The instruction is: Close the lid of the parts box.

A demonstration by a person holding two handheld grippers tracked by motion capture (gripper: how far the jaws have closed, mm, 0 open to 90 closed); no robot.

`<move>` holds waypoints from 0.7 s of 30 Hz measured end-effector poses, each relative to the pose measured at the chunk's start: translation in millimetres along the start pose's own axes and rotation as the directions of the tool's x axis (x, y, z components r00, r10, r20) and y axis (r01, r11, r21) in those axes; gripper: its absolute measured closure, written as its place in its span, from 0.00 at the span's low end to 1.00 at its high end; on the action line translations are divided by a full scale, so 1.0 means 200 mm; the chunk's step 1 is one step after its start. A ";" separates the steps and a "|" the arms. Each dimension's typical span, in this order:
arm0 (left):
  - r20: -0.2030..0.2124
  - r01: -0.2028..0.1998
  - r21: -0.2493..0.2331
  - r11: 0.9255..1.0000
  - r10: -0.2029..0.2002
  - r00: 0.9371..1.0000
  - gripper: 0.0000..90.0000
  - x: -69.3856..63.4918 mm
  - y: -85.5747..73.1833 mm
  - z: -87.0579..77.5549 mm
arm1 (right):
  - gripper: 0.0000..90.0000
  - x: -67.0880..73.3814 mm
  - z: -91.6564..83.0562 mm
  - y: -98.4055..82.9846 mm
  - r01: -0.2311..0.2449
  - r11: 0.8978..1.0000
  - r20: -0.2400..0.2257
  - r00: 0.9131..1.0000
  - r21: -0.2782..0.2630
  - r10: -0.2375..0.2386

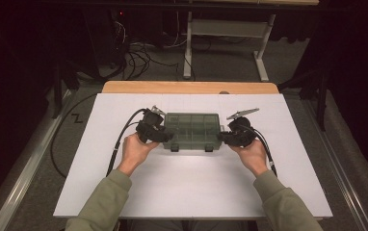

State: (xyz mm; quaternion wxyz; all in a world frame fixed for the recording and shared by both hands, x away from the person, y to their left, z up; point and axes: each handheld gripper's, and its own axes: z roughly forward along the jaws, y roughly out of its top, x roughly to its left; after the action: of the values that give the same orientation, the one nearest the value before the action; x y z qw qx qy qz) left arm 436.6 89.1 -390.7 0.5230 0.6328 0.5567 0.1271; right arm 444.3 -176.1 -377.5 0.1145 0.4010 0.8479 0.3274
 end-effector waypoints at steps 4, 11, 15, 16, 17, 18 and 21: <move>0.004 -0.014 -0.033 0.999 0.014 1.000 0.48 -0.01 0.01 -0.02 | 0.86 -0.01 -0.01 0.00 -0.002 1.000 0.006 1.000 -0.002 0.002; -0.011 -0.009 -0.040 0.999 0.008 1.000 0.42 0.00 0.03 -0.05 | 0.82 -0.03 -0.05 -0.01 -0.004 1.000 0.010 1.000 -0.014 0.004; -0.032 -0.032 -0.086 0.996 0.030 0.999 0.41 0.00 0.02 -0.07 | 0.80 -0.04 -0.06 -0.01 -0.010 1.000 0.006 1.000 -0.028 0.010; -0.032 -0.029 -0.087 0.996 0.027 0.999 0.41 0.00 0.03 -0.07 | 0.80 -0.04 -0.06 -0.01 -0.014 0.999 0.005 1.000 -0.029 0.014; -0.032 -0.026 -0.091 0.996 0.024 0.999 0.41 0.00 0.03 -0.08 | 0.80 -0.05 -0.06 -0.01 -0.014 0.999 0.003 1.000 -0.032 0.014; -0.031 -0.025 -0.099 0.995 0.022 0.999 0.42 0.00 0.03 -0.09 | 0.79 -0.05 -0.06 -0.02 -0.018 0.999 0.002 1.000 -0.034 0.018; -0.028 -0.018 -0.123 0.992 0.015 0.999 0.44 0.01 0.03 -0.11 | 0.78 -0.05 -0.07 -0.03 -0.021 0.999 -0.001 1.000 -0.042 0.021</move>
State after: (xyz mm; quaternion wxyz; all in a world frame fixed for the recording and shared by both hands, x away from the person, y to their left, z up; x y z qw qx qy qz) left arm 424.7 102.7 -377.6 0.5524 0.6020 0.5496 0.1743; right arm 441.5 -193.3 -370.9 0.1194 0.4072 0.8366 0.3463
